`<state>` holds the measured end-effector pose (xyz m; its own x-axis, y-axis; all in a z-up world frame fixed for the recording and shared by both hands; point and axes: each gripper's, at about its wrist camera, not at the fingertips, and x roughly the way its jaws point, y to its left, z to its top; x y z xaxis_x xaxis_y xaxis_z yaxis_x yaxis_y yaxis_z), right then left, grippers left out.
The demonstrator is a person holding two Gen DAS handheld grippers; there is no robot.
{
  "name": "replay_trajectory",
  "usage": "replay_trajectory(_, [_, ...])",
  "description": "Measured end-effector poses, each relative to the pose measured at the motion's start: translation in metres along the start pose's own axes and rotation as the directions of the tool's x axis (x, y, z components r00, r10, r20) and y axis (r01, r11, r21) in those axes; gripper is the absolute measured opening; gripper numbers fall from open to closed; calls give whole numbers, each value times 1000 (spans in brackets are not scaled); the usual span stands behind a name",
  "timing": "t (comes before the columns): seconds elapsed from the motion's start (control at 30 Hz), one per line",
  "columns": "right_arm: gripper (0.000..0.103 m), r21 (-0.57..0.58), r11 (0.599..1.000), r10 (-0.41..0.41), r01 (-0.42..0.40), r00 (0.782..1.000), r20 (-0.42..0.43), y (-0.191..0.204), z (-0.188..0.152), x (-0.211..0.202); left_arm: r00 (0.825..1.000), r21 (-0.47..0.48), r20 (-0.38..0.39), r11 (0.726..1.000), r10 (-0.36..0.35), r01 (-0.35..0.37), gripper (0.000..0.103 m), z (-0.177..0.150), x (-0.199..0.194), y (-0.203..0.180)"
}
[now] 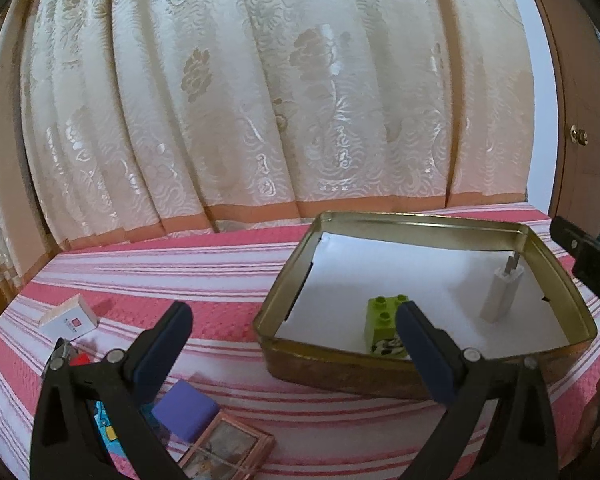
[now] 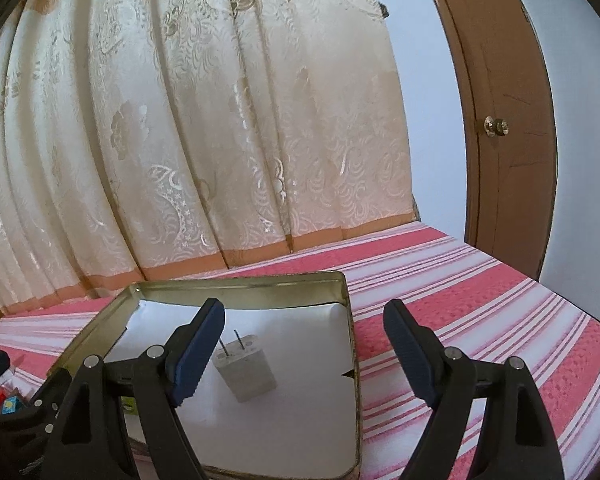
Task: Organize rigid objects
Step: 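Withdraw both tools from the tray toward the remaining items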
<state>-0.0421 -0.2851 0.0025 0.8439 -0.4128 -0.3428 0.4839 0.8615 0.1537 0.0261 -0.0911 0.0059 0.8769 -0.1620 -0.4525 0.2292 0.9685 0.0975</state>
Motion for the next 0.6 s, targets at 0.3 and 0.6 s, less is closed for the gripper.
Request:
replay_trajectory(0.3, [84, 22, 998, 63, -63, 998, -13, 15, -10, -17, 1000, -31, -9, 1000, -1, 1, 103, -7, -10, 16])
replay_trajectory(0.6, [84, -63, 991, 118, -119, 993, -11, 44, -21, -37, 1000, -65, -11, 998, 12, -13, 103, -18, -26, 41])
